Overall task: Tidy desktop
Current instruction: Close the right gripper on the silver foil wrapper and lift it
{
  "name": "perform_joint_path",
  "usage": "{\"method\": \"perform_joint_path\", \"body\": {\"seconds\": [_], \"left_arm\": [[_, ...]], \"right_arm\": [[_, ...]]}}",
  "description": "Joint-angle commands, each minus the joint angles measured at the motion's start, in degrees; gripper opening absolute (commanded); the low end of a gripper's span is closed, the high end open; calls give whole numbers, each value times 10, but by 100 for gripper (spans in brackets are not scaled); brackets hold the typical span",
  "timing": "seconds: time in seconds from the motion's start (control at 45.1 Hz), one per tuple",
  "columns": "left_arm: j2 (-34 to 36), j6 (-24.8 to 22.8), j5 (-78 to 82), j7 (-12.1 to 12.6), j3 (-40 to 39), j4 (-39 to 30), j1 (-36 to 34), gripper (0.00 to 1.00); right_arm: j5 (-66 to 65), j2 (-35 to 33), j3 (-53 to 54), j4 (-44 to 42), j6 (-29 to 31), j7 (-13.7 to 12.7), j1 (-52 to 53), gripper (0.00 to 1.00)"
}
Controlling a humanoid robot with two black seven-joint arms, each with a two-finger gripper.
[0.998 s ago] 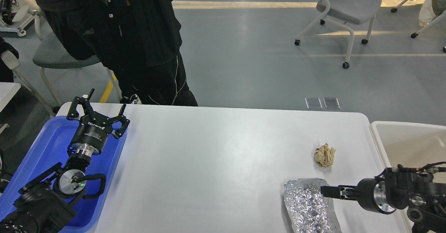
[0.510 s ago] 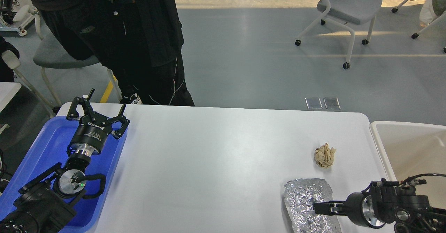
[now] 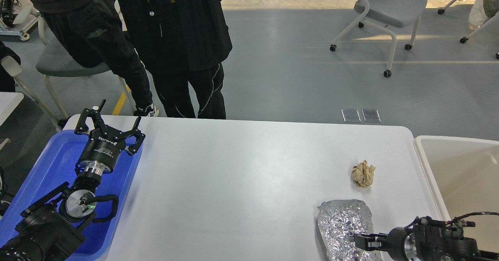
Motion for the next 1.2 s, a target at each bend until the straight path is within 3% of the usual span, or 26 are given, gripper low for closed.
{"method": "perform_joint_path", "body": {"seconds": [0.0,0.222,0.311,0.532,0.843,1.176], "left_arm": [[0,0,0,0,0,0,0,100],[0,0,0,0,0,0,0,100],[0,0,0,0,0,0,0,100],[0,0,0,0,0,0,0,100],[0,0,0,0,0,1,0,100],[0,0,0,0,0,0,0,100]], "right_arm": [[13,1,-2,-13,-13,0,-13,0],[23,-2,10,-20,-12,2,-12,0],[23,-11,12,-19,-14,24,-12,0],[27,-22,13,-13,-12,27,-5,0],[138,-138,48,67,36,28,46,0],[199,-189,37,84,90,28,141,0]]}}
